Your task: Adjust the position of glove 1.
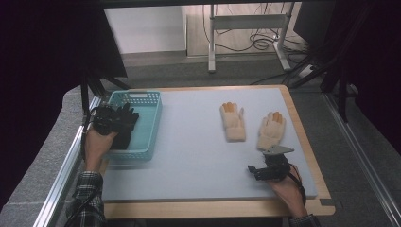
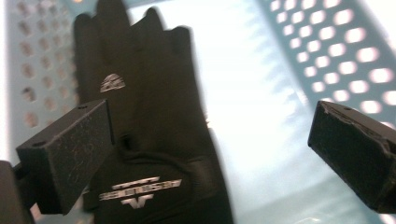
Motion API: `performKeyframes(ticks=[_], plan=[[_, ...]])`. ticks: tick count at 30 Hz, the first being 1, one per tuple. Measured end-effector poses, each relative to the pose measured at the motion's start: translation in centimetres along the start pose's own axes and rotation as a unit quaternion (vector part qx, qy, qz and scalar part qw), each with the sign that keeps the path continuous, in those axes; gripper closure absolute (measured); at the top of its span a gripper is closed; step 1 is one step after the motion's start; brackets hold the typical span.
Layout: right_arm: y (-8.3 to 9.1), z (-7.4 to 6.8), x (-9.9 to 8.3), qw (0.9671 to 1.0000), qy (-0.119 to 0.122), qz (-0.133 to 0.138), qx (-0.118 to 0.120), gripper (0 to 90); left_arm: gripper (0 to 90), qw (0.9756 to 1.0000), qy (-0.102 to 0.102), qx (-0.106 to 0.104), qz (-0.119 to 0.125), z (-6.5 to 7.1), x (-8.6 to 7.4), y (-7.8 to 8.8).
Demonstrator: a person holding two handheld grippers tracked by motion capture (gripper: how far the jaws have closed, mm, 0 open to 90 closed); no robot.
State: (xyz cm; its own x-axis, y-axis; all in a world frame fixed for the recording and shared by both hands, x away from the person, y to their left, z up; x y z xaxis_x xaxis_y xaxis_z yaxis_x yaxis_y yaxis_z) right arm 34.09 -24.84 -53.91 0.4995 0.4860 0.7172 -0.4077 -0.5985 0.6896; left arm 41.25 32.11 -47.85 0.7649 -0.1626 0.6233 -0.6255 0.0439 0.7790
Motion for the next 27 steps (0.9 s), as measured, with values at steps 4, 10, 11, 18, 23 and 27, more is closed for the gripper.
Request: performKeyframes(ticks=[4,10,11,18,23,27], plan=[[0.0,0.0,0.0,1.0,0.0,-0.001,0.0,11.5,0.6,0.9996,-0.018,-0.006,0.021,1.4,0.0,0.7],[-0.1,0.0,0.0,1.0,0.0,-0.002,0.001,11.6,0.5,0.9978,-0.047,-0.008,0.045,3.7,0.0,1.6],[0.0,0.0,0.0,1.0,-0.001,-0.002,0.002,11.7,0.5,0.9975,-0.05,-0.011,0.05,4.1,-0.1,1.7],[-0.1,0.0,0.0,1.0,-0.001,0.0,0.0,12.0,0.5,0.9939,-0.078,-0.028,0.072,7.2,-0.4,2.8],[-0.1,0.0,0.0,1.0,-0.001,0.0,-0.001,11.8,0.6,0.9904,-0.093,-0.049,0.09,9.5,-0.6,3.8],[-0.1,0.0,0.0,1.0,-0.001,-0.001,-0.002,11.8,0.6,0.9871,-0.106,-0.064,0.101,11.4,-1.0,4.4]])
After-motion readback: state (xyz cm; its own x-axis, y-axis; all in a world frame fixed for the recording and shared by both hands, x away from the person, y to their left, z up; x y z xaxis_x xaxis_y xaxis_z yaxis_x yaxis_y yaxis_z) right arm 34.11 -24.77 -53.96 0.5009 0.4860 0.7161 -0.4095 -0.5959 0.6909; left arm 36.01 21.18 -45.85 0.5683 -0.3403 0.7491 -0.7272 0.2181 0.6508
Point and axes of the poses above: each handheld gripper's, and its own axes: y roughly backward along the jaws, x roughly out of its top, z roughly to its right, the point moved 1 cm from there along -y, roughly forward along the jaws, and after that the axes turned 12 degrees about x, right-handed, at the moved point
